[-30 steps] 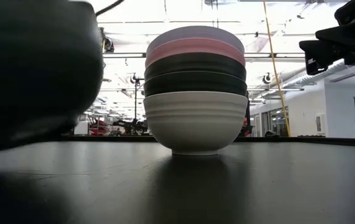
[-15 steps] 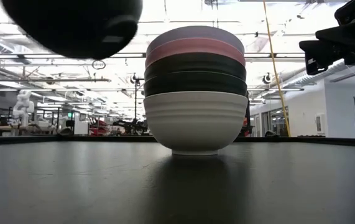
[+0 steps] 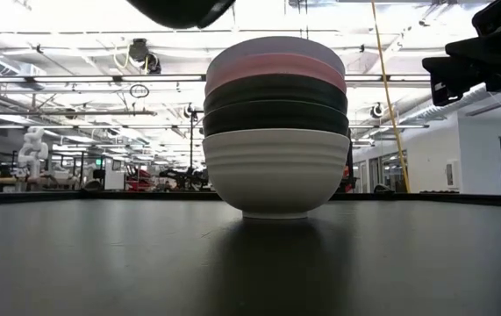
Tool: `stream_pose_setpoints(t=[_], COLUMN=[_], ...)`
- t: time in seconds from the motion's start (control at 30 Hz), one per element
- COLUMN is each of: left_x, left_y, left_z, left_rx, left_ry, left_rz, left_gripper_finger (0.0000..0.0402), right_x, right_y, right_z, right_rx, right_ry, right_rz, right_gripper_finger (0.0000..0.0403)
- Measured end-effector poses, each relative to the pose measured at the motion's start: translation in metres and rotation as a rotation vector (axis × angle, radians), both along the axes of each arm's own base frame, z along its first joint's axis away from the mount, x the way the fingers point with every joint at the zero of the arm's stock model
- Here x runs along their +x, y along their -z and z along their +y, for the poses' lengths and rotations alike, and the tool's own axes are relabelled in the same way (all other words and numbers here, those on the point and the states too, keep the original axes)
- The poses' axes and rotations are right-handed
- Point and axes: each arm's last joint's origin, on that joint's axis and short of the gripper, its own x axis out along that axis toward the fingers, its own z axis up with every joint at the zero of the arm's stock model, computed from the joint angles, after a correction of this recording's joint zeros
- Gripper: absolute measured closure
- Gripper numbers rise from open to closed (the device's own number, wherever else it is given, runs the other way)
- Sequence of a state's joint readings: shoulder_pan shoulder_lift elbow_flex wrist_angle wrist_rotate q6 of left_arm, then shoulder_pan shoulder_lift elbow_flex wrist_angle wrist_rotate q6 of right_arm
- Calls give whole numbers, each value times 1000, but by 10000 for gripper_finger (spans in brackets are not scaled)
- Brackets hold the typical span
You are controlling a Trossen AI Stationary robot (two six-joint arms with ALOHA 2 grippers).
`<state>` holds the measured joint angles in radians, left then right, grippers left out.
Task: Nest bowls inside each other
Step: Stack the black bowl into the purple bowl
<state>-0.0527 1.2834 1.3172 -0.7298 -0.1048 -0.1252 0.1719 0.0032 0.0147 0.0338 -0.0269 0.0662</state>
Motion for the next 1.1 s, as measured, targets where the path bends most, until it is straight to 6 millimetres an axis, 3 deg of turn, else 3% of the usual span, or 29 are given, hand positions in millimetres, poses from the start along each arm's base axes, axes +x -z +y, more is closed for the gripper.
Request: stream_pose_setpoints(t=[0.2, 0.67, 0.87, 1.1], left_x=[21, 104, 126, 147], left_y=[-8, -13, -7, 15], left_z=[15, 41, 46, 49], left_rx=[-36, -112, -160, -224], left_ry=[22, 88, 118, 143], left_rz=[19, 259, 346, 452], left_gripper_finger=[398, 399, 398, 398], right_x=[0, 0, 0, 1], right_y=[0, 0, 1, 2], right_z=[0, 0, 0, 0], right_rx=[-2, -4, -8, -22], right_ry=[0, 0, 1, 1], right_rz=[0, 5, 10, 16], right_gripper_finger=[257, 257, 257, 257])
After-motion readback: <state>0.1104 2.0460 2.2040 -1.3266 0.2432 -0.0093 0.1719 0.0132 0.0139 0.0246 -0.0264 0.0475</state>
